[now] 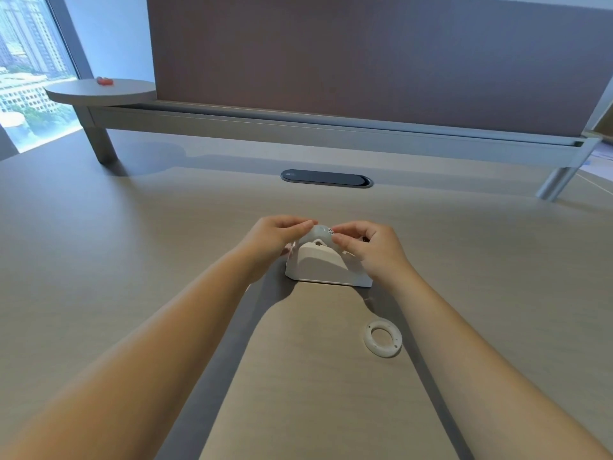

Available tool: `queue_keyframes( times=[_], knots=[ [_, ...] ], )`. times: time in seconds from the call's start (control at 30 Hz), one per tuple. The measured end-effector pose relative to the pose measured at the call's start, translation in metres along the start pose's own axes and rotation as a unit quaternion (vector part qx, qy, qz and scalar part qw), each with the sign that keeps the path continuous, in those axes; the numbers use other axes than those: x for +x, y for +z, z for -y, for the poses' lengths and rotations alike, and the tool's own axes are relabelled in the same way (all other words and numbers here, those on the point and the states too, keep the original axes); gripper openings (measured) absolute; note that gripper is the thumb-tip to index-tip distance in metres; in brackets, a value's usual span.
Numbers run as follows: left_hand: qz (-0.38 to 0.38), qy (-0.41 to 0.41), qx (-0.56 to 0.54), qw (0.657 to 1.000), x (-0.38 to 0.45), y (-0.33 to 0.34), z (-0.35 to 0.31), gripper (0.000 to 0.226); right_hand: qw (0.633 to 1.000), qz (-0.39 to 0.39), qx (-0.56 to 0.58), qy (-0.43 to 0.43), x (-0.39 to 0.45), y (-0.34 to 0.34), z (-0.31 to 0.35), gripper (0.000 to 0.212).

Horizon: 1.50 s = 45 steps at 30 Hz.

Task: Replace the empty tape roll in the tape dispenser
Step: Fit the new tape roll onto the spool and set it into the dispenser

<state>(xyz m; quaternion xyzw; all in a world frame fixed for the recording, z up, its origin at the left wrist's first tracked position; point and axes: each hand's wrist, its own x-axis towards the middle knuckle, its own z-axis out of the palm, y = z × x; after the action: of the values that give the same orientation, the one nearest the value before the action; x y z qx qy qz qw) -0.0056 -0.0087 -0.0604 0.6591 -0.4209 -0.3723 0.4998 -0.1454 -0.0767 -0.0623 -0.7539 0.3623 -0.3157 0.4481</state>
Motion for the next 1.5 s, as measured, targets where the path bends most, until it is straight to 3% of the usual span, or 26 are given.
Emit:
queue_keyframes(
  times=[0.1, 0.27, 0.53, 0.67, 0.9, 1.03, 1.2, 1.43, 1.5],
  knots=[
    [0.012, -0.035, -0.076, 0.996, 0.001, 0.002, 0.002, 0.016, 1.000, 0.007, 0.005, 0.015, 0.000, -0.001, 0.000, 0.021],
    [0.000, -0.017, -0.121, 0.993, 0.002, 0.007, 0.007, 0.014, 1.000, 0.013, -0.013, 0.013, -0.001, -0.001, -0.003, 0.023],
    [0.017, -0.010, -0.086, 0.996, -0.001, 0.004, 0.006, 0.015, 1.000, -0.014, -0.010, -0.008, -0.003, 0.001, -0.001, 0.023],
    [0.005, -0.004, -0.070, 0.998, -0.001, 0.004, 0.006, 0.014, 0.995, -0.067, -0.052, -0.043, -0.006, 0.002, 0.004, 0.021],
    [-0.020, 0.014, -0.027, 0.999, -0.002, 0.007, 0.003, 0.026, 0.984, -0.083, -0.156, -0.035, -0.006, 0.006, 0.017, 0.021],
    [-0.025, 0.018, -0.023, 0.999, -0.001, 0.008, 0.003, 0.026, 0.976, -0.070, -0.203, -0.022, -0.005, 0.009, 0.022, 0.023],
    [-0.028, 0.014, -0.030, 0.999, -0.002, 0.008, 0.004, 0.026, 0.986, -0.035, -0.163, 0.021, -0.001, 0.001, 0.021, 0.017],
    [-0.026, 0.018, -0.023, 0.999, -0.003, 0.009, 0.003, 0.027, 0.964, -0.007, -0.262, -0.034, -0.002, 0.003, 0.021, 0.019],
    [-0.025, 0.019, -0.019, 0.999, -0.003, 0.009, 0.003, 0.027, 0.972, 0.004, -0.233, -0.012, 0.001, 0.000, 0.022, 0.019]
  ],
)
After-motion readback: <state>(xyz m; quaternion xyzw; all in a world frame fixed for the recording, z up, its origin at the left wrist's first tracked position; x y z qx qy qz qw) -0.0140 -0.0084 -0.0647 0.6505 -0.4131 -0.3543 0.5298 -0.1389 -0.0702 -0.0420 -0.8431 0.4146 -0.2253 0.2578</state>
